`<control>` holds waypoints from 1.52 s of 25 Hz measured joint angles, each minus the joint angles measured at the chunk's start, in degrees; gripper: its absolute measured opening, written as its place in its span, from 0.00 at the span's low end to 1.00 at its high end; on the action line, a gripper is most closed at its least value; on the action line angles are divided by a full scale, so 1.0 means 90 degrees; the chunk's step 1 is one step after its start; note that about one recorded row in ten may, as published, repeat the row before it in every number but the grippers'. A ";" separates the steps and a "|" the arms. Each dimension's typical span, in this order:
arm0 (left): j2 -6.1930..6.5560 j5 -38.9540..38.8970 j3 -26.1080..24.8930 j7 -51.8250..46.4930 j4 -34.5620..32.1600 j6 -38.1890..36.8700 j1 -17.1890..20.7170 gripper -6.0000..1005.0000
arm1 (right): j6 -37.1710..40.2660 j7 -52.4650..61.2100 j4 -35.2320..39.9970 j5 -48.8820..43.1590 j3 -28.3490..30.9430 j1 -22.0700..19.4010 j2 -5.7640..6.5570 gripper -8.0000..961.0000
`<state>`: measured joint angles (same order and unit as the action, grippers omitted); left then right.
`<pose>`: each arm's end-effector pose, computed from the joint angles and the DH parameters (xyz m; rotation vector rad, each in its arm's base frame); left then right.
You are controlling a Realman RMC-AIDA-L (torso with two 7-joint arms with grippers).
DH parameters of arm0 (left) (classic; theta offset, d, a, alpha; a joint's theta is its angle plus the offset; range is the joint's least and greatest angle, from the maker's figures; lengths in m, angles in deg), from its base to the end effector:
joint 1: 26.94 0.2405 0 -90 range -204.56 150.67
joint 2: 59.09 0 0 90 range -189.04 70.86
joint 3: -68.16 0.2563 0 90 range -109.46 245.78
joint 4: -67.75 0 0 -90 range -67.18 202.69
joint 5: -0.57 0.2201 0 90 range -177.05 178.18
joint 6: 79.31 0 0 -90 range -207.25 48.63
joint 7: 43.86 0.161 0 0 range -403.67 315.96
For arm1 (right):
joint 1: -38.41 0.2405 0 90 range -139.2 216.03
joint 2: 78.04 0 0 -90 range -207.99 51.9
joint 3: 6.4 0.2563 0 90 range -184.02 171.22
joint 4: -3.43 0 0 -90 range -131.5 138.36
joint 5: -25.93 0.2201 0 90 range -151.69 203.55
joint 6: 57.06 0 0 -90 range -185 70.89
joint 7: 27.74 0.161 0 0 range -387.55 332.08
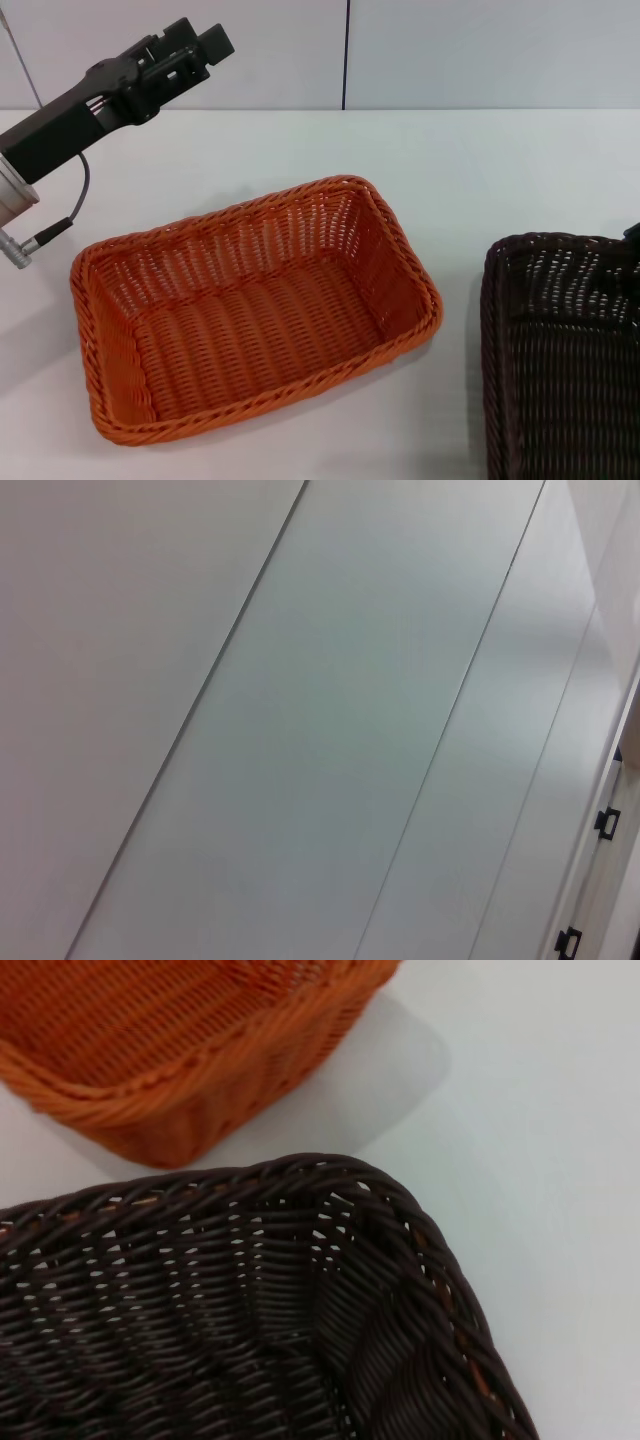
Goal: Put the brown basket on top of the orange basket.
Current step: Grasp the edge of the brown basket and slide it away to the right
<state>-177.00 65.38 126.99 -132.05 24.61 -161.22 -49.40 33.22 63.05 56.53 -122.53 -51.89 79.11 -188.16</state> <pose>-0.2120 0.3679 0.0488 -2.2255 -0.7281 -1.4140 0.2739 0.4009 0.0741 -2.7979 0.3766 -0.3761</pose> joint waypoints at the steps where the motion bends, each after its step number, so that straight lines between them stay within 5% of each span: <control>1: 0.0000 0.0000 0.0000 0.0000 0.0000 0.0000 0.0000 0.83 | 0.0000 0.0000 0.0000 0.0000 0.0000 0.0000 0.0000 0.39; 20: 0.0014 -0.0003 -0.0110 0.0060 -0.0001 0.0068 0.0005 0.83 | 0.1916 0.0052 -0.0197 0.0013 0.0416 0.0010 0.0567 0.23; 38: 0.0020 0.0013 -0.0626 0.0158 0.0001 0.0078 0.0051 0.83 | 0.3173 -0.0002 -0.0226 0.0456 0.1320 -0.0089 0.0821 0.17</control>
<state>-176.81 65.50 121.35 -130.63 24.61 -160.52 -48.94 61.78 63.04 54.50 -118.43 -40.01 78.31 -180.77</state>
